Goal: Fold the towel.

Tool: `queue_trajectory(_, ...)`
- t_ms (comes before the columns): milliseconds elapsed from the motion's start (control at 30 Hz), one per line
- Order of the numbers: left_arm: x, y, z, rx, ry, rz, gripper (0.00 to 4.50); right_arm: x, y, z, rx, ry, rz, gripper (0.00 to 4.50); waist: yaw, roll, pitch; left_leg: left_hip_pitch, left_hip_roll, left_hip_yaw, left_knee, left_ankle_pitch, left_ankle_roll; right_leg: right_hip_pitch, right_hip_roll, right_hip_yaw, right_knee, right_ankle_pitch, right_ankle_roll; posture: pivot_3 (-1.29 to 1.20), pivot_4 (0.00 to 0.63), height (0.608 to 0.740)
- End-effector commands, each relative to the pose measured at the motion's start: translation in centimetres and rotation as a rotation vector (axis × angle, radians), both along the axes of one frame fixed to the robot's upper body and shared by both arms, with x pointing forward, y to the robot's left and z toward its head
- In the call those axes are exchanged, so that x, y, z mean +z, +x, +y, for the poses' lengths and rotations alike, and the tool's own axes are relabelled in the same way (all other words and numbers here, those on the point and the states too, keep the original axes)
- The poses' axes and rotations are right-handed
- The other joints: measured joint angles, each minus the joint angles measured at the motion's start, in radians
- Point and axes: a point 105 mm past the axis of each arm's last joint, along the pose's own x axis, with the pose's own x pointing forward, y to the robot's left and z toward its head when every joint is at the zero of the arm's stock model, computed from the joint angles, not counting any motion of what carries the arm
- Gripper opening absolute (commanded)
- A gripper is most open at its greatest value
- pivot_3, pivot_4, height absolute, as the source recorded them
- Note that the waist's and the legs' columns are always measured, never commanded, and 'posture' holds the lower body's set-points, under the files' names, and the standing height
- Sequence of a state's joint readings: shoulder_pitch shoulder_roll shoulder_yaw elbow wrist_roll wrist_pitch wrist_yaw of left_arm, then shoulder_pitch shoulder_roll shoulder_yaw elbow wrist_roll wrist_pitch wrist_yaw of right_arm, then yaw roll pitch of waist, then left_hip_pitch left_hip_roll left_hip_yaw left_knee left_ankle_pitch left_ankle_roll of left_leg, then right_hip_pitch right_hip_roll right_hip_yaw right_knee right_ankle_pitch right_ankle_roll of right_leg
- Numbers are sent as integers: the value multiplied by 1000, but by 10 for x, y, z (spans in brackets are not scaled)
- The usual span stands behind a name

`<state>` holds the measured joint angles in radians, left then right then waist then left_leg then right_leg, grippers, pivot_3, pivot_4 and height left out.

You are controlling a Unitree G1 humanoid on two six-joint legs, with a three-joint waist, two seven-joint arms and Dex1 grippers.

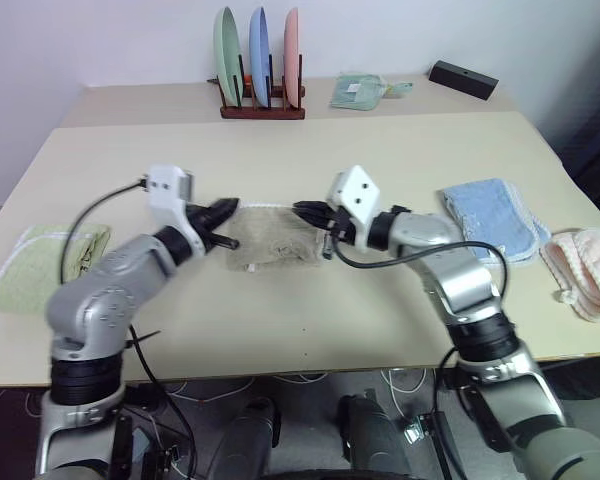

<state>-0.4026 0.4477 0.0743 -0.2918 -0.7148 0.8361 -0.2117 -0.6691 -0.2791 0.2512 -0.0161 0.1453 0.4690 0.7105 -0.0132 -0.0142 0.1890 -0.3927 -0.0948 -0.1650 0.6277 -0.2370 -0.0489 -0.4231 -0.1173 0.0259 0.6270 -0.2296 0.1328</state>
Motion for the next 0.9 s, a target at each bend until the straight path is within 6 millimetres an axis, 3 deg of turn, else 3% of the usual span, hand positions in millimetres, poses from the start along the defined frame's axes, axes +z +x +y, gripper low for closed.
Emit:
queue_trajectory(33, -28, 5, -2, 23, 79, 18, 0, -26, 9, 8, -45, -19, 100, 32, 0, 0, 0, 0, 0, 0, 0, 0, 0, -1, 0, 0, 0, 0, 0, 0, 150, 738)
queue_trajectory(133, -62, 2, 1, 27, 174, 65, 0, -66, 11, 3, -107, -94, 201, 32, -2, 0, 0, 0, 0, 0, -1, 0, 0, -2, 0, 0, 1, 1, -1, 0, 150, 738)
queue_trajectory(233, -78, -3, 4, 34, 221, 64, 0, -91, 7, -9, -141, -167, 224, 32, -1, 3, -2, 0, 0, 0, -2, 0, 0, -3, 0, 0, 2, 1, -1, 0, 150, 738)
queue_trajectory(367, -73, -9, 0, 14, 195, -1, 0, -87, 6, -17, -153, -155, 195, 32, -1, 4, -3, 2, 0, 0, -2, 0, 0, 0, 0, 0, 2, 1, -1, 0, 150, 738)
queue_trajectory(433, -53, -11, 2, 31, 120, -74, 0, -66, 5, -19, -141, -68, 173, 32, 0, 4, -3, 2, 1, 0, -1, 0, 0, 0, 0, 0, 2, 1, -1, 0, 150, 738)
queue_trajectory(533, -26, -14, 16, 82, 59, -170, 0, -40, -1, -29, -112, 32, 196, 802, 1, 3, -2, 1, 2, 0, -1, 0, 0, -1, 0, 0, 1, 1, -1, 0, 150, 738)
queue_trajectory(633, -10, -21, 33, 121, 109, -252, 0, -27, -1, -47, -166, 96, 258, 2248, 0, 3, -2, 0, 2, -1, -1, 0, 0, -1, 0, 0, 2, 1, -1, 0, 150, 738)
queue_trajectory(767, -4, -40, 50, 78, 256, -326, 0, -28, 4, -67, -287, 198, 423, 4291, -6, 3, -2, 1, 3, 0, -2, 0, 0, -2, 0, 0, 1, 0, -1, 0, 150, 738)
queue_trajectory(900, -3, -53, 53, 18, 276, -344, 0, -36, 10, -70, -354, 245, 545, 4470, -1, 4, -2, 0, 3, 1, -4, 0, 0, -3, 0, 0, 1, 0, -1, 0, 150, 738)
